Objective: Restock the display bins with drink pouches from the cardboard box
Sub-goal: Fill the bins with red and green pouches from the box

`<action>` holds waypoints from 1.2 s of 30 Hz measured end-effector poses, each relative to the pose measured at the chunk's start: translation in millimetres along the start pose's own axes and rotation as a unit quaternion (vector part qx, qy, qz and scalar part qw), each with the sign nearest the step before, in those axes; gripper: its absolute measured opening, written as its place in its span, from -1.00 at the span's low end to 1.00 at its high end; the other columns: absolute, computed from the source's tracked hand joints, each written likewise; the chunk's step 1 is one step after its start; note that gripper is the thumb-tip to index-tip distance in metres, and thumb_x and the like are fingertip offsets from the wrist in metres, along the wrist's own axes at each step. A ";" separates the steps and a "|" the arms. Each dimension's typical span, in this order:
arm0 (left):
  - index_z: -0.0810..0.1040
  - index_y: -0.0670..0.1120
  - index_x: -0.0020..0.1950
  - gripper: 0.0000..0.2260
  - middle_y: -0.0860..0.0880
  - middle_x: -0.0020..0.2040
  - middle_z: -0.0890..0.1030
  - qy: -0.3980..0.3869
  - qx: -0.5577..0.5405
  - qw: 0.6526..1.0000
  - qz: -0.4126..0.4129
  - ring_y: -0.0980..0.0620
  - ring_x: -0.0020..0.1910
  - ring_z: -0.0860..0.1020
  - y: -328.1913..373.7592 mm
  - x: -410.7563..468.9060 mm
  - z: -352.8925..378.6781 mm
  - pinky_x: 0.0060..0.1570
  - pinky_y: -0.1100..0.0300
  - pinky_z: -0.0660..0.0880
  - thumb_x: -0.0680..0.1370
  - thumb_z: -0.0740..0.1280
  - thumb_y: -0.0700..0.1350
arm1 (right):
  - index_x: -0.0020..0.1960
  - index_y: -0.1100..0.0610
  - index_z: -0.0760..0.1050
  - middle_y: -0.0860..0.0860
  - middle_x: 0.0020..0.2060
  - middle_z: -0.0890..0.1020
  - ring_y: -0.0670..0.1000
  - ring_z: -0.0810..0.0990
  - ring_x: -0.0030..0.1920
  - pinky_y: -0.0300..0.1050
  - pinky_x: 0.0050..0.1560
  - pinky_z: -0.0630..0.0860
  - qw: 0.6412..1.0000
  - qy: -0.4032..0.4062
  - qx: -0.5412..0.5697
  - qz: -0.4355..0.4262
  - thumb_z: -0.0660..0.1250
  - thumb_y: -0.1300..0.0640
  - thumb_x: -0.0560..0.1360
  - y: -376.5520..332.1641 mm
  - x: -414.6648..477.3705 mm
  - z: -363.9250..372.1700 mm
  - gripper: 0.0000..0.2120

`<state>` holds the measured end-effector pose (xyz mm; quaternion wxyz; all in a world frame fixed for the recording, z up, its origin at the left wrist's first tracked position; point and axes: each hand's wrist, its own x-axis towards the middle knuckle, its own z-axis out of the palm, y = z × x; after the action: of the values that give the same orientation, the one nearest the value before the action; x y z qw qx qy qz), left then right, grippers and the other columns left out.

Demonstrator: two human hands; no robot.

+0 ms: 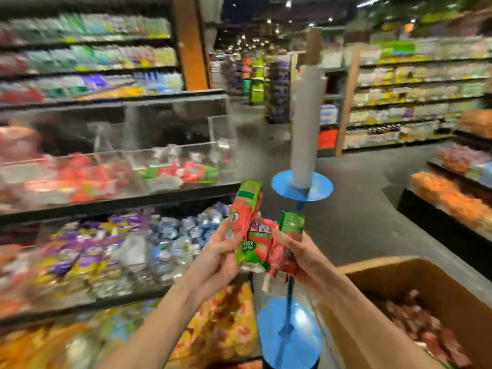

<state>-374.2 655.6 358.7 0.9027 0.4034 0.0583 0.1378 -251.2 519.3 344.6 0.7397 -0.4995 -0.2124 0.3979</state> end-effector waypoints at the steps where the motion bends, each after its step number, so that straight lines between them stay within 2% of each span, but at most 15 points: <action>1: 0.31 -0.23 0.49 -0.23 -0.31 0.34 0.50 0.020 0.002 1.000 0.015 -0.21 0.12 0.63 14.6 -10.1 -12.1 0.11 -0.08 0.60 0.36 0.57 -0.26 | 0.33 0.32 0.45 0.35 0.10 0.62 0.34 0.65 -0.01 0.31 0.06 0.59 1.000 -0.004 -0.007 0.002 0.69 -0.11 0.15 3.9 6.8 22.5 -0.08; 4: 0.39 -0.20 0.43 -0.50 -0.22 0.18 0.64 0.078 0.035 0.995 0.051 -0.12 0.00 0.68 62.1 -36.0 -38.4 0.03 0.00 0.64 0.49 0.35 -0.31 | 0.27 0.31 0.51 0.27 -0.01 0.68 0.15 0.69 -0.20 0.07 -0.15 0.65 1.000 -0.026 -0.006 -0.008 0.62 -0.06 0.25 11.3 25.3 91.4 -0.27; 7: 0.46 -0.17 0.29 -0.70 -0.10 -0.15 0.70 0.089 0.083 0.990 0.075 0.03 -0.27 0.68 106.6 -56.8 -59.5 -0.34 0.23 0.60 0.58 0.23 -0.37 | 0.13 0.31 0.56 0.17 -0.19 0.72 0.03 0.70 -0.30 -0.11 -0.35 0.62 0.999 -0.041 -0.001 -0.020 0.43 0.02 0.44 13.2 44.8 148.3 -0.59; 8: 0.45 -0.17 0.30 -0.71 -0.08 -0.19 0.69 0.088 0.098 0.988 0.082 0.06 -0.29 0.67 118.2 -61.1 -64.1 -0.37 0.27 0.57 0.60 0.23 -0.36 | 0.14 0.28 0.57 0.15 -0.18 0.72 0.02 0.71 -0.26 -0.13 -0.32 0.62 0.998 -0.054 -0.008 -0.020 0.41 0.00 0.49 12.3 49.0 162.5 -0.62; 9: 0.44 -0.18 0.34 -0.69 -0.07 -0.15 0.69 0.092 0.115 0.985 0.088 0.07 -0.26 0.67 128.7 -64.0 -67.7 -0.35 0.29 0.56 0.60 0.25 -0.33 | 0.20 0.25 0.56 0.16 -0.06 0.72 0.06 0.73 -0.12 -0.08 -0.17 0.65 0.998 -0.063 -0.014 -0.012 0.43 -0.07 0.49 12.5 53.9 175.5 -0.55; 11: 0.42 -0.15 0.39 -0.63 -0.09 -0.03 0.70 0.108 0.145 0.978 0.106 0.04 -0.18 0.68 146.5 -67.3 -74.3 -0.28 0.26 0.57 0.58 0.31 -0.26 | 0.27 0.15 0.58 0.20 0.15 0.67 0.18 0.68 0.12 0.18 0.19 0.57 0.997 -0.075 -0.003 0.011 0.52 -0.17 0.39 13.3 61.6 195.9 -0.43; 14: 0.45 -0.14 0.36 -0.67 -0.18 0.06 0.70 0.099 0.176 0.971 0.128 -0.07 -0.07 0.70 165.1 -66.7 -80.2 -0.20 0.19 0.60 0.59 0.31 -0.20 | 0.06 0.08 0.71 0.21 0.12 0.68 0.16 0.71 0.01 0.26 0.20 0.55 0.995 -0.098 0.027 0.006 0.44 -0.04 0.39 12.4 72.1 215.0 -0.70; 16: 0.47 -0.13 0.34 -0.71 -0.18 0.07 0.70 0.092 0.196 0.966 0.139 -0.07 -0.04 0.70 171.6 -64.6 -81.4 -0.18 0.19 0.60 0.61 0.29 -0.17 | 0.03 0.08 0.72 0.22 0.13 0.67 0.15 0.70 0.01 0.25 0.22 0.53 0.993 -0.115 0.031 0.007 0.41 0.03 0.42 9.5 75.0 224.8 -0.76; 20: 0.48 -0.09 0.31 -0.69 -0.08 0.00 0.72 0.082 0.239 0.953 0.165 0.01 -0.08 0.69 187.8 -57.9 -80.3 -0.15 0.20 0.59 0.57 0.32 -0.10 | 0.08 0.17 0.68 0.24 0.09 0.68 0.15 0.70 -0.04 0.23 0.16 0.57 0.993 -0.115 0.040 0.004 0.48 0.10 0.38 0.8 90.4 229.7 -0.70; 24: 0.49 -0.08 0.33 -0.64 -0.17 0.07 0.70 0.069 0.296 0.937 0.170 -0.05 -0.04 0.68 210.7 -42.3 -82.4 -0.09 0.12 0.61 0.54 0.36 -0.12 | 0.10 0.19 0.69 0.27 0.14 0.65 0.20 0.68 0.04 0.13 0.05 0.61 0.988 -0.146 0.053 -0.003 0.71 0.05 0.13 -5.2 113.7 223.9 -0.42; 26: 0.50 -0.08 0.30 -0.69 -0.15 0.07 0.70 0.077 0.302 0.933 0.178 0.01 -0.07 0.69 218.9 -30.9 -84.4 -0.16 0.21 0.60 0.56 0.35 -0.18 | 0.09 0.19 0.69 0.29 0.16 0.63 0.23 0.67 0.07 0.08 0.00 0.63 0.986 -0.154 0.062 0.002 0.67 0.06 0.19 -11.7 125.4 219.8 -0.49; 29: 0.49 -0.12 0.29 -0.65 -0.19 0.11 0.68 0.088 0.304 0.927 0.202 -0.06 0.00 0.67 230.6 -10.4 -81.8 -0.15 0.16 0.62 0.51 0.39 -0.16 | 0.05 0.22 0.70 0.29 0.13 0.64 0.20 0.69 0.00 0.09 -0.01 0.65 0.984 -0.156 0.080 -0.005 0.44 0.16 0.41 -29.7 143.6 217.9 -0.75; 33: 0.49 -0.13 0.22 -0.62 -0.18 0.06 0.69 0.107 0.320 0.907 0.253 -0.02 -0.03 0.66 241.6 28.1 -65.0 -0.09 0.16 0.62 0.43 0.44 -0.14 | 0.19 0.36 0.54 0.33 0.08 0.62 0.14 0.69 -0.07 0.06 -0.01 0.65 0.985 -0.162 0.047 -0.047 0.36 0.24 0.46 -63.8 190.5 210.5 -0.67; 35: 0.49 -0.12 0.17 -0.70 -0.07 -0.03 0.70 0.130 0.356 0.881 0.282 0.09 -0.08 0.66 250.5 48.1 -54.4 -0.13 0.28 0.56 0.47 0.45 -0.21 | 0.17 0.43 0.46 0.35 0.02 0.56 0.16 0.68 -0.11 0.01 -0.09 0.66 0.989 -0.129 -0.017 -0.064 0.44 0.24 0.43 -86.5 214.1 205.4 -0.61; 36: 0.49 -0.11 0.14 -0.72 -0.03 -0.04 0.69 0.147 0.380 0.864 0.298 0.12 -0.08 0.66 256.9 58.4 -50.6 -0.11 0.30 0.55 0.48 0.45 -0.26 | 0.20 0.46 0.43 0.33 0.03 0.58 0.19 0.67 -0.07 0.04 -0.07 0.66 0.990 -0.110 -0.049 -0.075 0.50 0.20 0.38 -98.6 224.3 201.8 -0.48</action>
<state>-381.1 872.4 516.6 0.5767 0.6882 0.1155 0.4248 -224.5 795.7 498.4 0.7140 -0.4714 -0.3485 0.3827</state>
